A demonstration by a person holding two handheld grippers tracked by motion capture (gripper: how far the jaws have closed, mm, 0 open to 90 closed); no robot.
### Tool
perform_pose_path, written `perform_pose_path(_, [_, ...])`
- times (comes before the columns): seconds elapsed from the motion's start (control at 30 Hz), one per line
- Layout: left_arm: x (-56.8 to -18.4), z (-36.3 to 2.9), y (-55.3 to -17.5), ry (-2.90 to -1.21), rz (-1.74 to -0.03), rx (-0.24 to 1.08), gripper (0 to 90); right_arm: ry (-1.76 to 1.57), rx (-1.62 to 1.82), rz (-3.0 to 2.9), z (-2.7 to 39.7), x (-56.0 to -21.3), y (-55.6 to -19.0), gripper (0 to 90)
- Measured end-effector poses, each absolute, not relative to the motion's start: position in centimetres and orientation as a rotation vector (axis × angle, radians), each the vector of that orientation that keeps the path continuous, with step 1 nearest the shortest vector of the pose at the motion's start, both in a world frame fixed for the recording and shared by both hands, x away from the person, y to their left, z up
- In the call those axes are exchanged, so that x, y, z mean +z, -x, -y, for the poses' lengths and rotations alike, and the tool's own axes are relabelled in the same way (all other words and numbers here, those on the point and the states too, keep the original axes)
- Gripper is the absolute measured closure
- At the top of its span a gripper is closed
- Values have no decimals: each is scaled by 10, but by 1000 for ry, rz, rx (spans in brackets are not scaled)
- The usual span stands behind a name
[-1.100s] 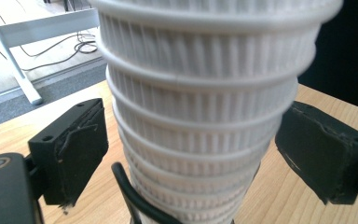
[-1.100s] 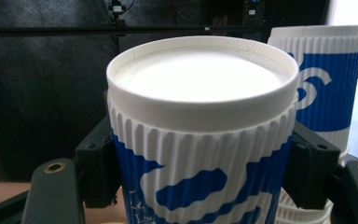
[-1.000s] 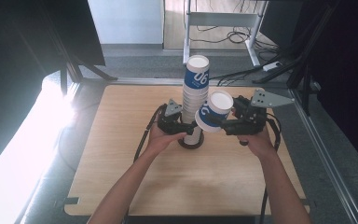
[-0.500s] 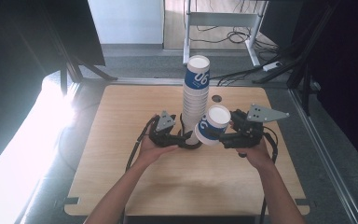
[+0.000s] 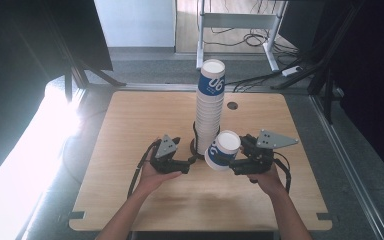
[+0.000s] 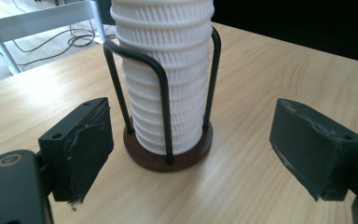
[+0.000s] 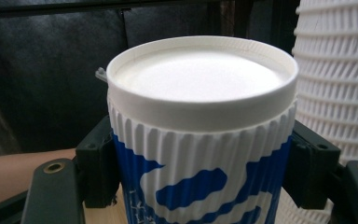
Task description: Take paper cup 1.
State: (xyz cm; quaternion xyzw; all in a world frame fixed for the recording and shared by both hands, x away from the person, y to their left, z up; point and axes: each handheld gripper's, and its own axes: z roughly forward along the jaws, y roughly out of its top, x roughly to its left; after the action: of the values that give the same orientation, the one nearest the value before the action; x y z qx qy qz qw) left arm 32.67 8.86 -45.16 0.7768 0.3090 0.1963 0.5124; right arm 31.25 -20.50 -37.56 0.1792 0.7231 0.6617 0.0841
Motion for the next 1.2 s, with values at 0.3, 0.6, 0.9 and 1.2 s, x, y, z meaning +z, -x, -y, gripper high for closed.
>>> perform_pose_path(0.3, [-467,-101,-303,-1868,-739,433,142,-570,1952,-2191,200,-406,-300,258])
perform_pose_path(0.6, [-479,-110,-290,-1874,-746,400,143,-649,1942,-2207,199,-436,-296,258])
perform_pose_path(0.9, [-480,-115,-279,-1855,-739,382,143,-694,1896,-2232,196,-451,-296,258])
perform_pose_path(1.2, [-475,-111,-274,-1855,-691,365,143,-686,1877,-2238,187,-456,-296,257])
